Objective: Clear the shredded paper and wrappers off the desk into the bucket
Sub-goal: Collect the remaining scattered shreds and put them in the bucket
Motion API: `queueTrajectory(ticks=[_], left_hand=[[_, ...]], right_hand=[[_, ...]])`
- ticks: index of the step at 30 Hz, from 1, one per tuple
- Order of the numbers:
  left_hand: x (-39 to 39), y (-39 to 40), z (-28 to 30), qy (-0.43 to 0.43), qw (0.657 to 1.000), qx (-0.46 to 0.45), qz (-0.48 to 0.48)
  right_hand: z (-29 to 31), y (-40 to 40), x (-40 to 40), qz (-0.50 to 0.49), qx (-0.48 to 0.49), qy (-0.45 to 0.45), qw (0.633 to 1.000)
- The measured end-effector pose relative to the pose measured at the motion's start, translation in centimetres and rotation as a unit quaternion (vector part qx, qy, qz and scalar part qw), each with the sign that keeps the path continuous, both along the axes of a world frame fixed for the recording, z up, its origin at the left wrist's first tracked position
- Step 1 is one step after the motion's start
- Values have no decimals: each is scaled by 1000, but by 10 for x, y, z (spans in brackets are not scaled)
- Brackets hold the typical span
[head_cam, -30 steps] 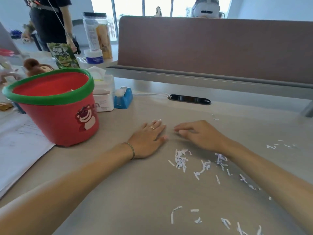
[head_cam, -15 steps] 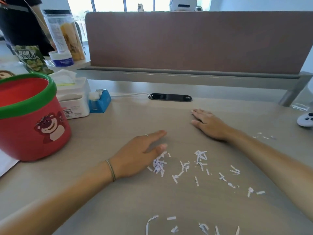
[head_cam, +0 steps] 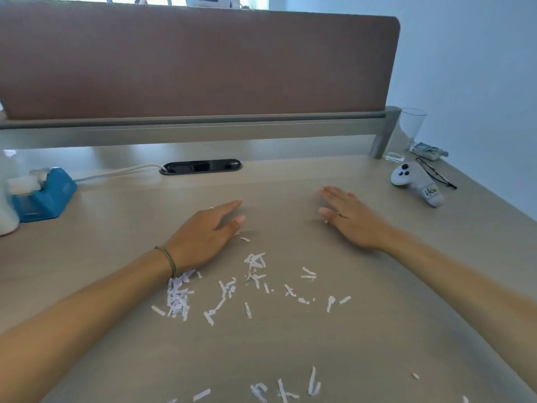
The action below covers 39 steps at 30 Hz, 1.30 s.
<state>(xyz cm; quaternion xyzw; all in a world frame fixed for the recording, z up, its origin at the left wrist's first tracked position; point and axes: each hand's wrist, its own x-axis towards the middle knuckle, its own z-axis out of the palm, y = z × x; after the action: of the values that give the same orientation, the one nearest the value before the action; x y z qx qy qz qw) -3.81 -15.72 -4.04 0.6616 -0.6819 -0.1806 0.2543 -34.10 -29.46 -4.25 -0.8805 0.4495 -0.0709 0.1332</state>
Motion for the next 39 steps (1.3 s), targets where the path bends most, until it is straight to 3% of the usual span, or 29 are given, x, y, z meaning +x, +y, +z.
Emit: queueTrajectory(ticks=[2, 4, 11, 17, 21, 26, 30, 33, 35, 39], left_hand=[[4, 3, -2, -6, 1000, -1, -3], [12, 11, -4, -14, 1000, 2, -1], [21, 33, -8, -13, 1000, -1, 8], [9, 29, -14, -74, 997, 30, -13], [-17, 22, -16, -108, 991, 43, -71], [-47, 38, -20, -133, 979, 32, -149], [-58, 64, -18, -87, 980, 31, -176], [-63, 94, -9, -25, 986, 13, -165], [-59, 117, -4, -35, 986, -16, -161], [-40, 177, 2, -71, 983, -23, -166]], right_hand=[[-8, -20, -29, -59, -16, 39, 997], [-15, -24, -35, -53, -27, 67, 996], [-14, 41, 25, 109, -19, 95, 989], [-3, 112, 39, 208, 23, 81, 974], [10, 133, 1, 153, 46, 12, 987], [13, 163, -87, 40, 53, 6, 998], [9, 206, -138, 11, 33, 38, 999], [0, 236, -153, 10, 0, 117, 993], [-7, 244, -149, 6, -14, 160, 987], [-11, 226, -114, -7, -17, 141, 990]])
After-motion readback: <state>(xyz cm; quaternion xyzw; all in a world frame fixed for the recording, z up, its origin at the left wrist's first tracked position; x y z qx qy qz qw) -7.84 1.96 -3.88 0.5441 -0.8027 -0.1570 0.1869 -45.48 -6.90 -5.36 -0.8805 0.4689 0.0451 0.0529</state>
